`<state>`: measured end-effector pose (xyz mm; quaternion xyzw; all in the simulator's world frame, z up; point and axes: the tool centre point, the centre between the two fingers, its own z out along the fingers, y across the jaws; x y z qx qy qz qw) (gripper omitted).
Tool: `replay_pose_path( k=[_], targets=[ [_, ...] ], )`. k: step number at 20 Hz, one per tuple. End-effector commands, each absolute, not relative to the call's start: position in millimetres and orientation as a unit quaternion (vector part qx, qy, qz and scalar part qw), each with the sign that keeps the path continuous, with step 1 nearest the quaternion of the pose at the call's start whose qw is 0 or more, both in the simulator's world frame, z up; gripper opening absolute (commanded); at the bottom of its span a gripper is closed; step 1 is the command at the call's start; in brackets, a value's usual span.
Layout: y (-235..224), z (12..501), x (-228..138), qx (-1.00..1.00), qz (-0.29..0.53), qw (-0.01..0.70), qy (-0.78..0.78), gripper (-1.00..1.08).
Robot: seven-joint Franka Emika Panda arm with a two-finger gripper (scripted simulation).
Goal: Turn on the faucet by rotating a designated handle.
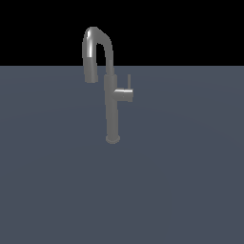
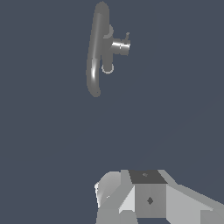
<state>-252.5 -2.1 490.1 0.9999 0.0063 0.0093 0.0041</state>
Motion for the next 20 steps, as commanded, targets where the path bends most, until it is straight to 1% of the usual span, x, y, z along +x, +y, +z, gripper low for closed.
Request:
replay_pose_path(
  k=[1, 11, 20],
  targets=[
    [-2, 490, -253, 1.000, 0.009, 0.004, 0.006, -1.00],
    [1, 489, -240, 1.000, -0.009, -0.015, -0.014, -1.00],
    [6, 484, -205, 0.994, -0.057, -0.069, -0.069, -1.00]
  ],
)
